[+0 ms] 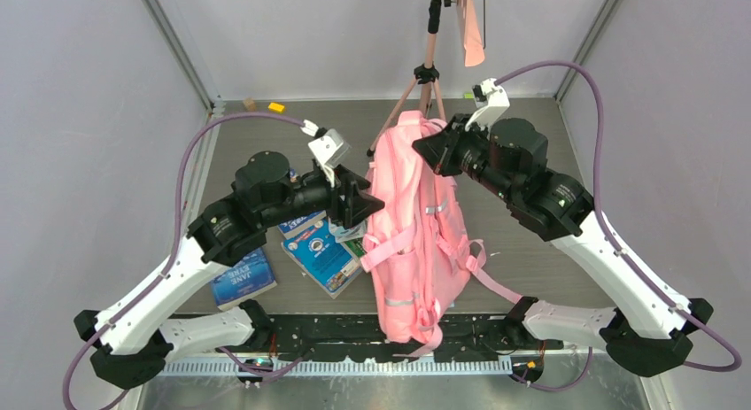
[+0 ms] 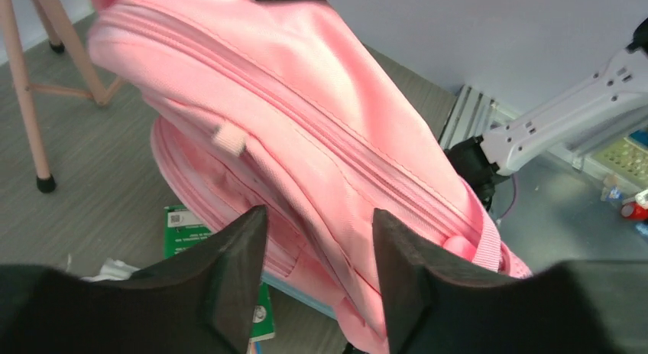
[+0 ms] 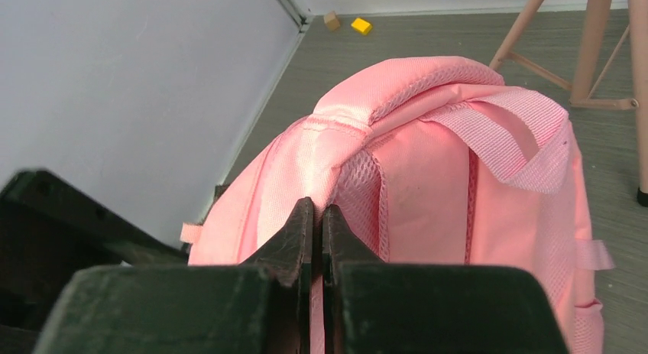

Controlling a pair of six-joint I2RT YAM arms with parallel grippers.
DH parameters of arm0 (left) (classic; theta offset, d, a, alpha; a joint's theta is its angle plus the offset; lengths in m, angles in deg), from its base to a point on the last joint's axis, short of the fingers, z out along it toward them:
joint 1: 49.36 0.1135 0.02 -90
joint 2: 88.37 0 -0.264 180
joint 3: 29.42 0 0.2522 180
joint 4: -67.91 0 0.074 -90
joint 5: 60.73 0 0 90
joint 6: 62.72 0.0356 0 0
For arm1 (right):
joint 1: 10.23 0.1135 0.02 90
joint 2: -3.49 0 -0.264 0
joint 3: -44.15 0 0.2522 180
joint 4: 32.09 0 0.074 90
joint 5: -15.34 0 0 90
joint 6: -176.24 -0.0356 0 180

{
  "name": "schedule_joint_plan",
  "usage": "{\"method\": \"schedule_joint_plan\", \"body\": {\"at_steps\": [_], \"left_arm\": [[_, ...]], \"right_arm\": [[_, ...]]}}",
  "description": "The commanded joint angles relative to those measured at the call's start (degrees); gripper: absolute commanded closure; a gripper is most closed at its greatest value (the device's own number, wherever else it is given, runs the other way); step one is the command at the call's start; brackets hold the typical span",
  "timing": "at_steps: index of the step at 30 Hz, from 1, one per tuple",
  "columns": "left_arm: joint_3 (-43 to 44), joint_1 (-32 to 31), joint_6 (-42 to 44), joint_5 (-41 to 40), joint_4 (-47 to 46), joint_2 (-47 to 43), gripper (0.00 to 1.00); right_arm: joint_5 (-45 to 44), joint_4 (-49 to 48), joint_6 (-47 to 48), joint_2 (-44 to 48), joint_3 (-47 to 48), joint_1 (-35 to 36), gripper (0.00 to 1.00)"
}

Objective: Pack the student bag
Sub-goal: Adjust the student bag at the center of the board.

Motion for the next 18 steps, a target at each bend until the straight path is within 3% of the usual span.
{"method": "schedule_joint_plan", "body": {"at_steps": [1, 2, 4, 8, 18], "left_arm": [[-1.15, 0.10, -5.58, -10.14, -0.13, -3.04, 0.33], [-0.85, 0.44, -7.17, -14.22, 2.21, -2.63, 0.25], [-0.28, 2.00, -10.16, -14.92, 5.33, -1.79, 0.14], [-0.41, 7.64, -17.24, -9.00, 3.18, -1.83, 0.02], [-7.46, 18.20, -35.56, 10.17, -13.23, 4.35, 0.00]], "right_arm": [[4.44, -3.53, 8.51, 4.45, -3.82, -0.05, 1.00], [4.84, -4.19, 10.00, 5.09, -4.58, -0.09, 1.00], [5.77, -4.97, 11.96, 6.98, -7.08, -0.08, 1.00], [7.11, -5.24, 15.13, 10.13, -10.88, -0.04, 1.00], [15.90, -5.32, 18.83, 15.24, -12.43, -0.06, 1.00]]}}
